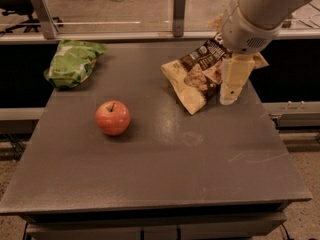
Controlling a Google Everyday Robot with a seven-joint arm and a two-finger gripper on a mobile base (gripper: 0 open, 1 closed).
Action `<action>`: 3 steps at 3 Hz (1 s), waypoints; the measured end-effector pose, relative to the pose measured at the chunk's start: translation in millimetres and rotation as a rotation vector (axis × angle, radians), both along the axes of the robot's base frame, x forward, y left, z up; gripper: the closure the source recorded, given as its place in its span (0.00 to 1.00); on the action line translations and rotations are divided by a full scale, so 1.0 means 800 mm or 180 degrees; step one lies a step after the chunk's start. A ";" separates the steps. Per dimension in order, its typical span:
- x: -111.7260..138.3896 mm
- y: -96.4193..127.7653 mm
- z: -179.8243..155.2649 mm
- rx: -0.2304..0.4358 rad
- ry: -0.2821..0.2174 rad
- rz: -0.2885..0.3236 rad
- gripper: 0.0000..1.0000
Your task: Pick brown chip bag
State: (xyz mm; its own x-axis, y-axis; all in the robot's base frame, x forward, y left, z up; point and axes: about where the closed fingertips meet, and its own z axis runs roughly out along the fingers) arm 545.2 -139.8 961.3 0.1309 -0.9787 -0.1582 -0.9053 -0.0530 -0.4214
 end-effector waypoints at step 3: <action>0.116 0.028 -0.086 -0.0536 0.0122 0.0861 0.00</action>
Offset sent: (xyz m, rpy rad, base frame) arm 0.1206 0.0286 -0.0676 -0.1990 0.0129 0.3280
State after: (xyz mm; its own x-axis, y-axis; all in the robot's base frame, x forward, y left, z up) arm 638.4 -117.4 892.2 0.3869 -0.9221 -0.0068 -0.8640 -0.3599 -0.3522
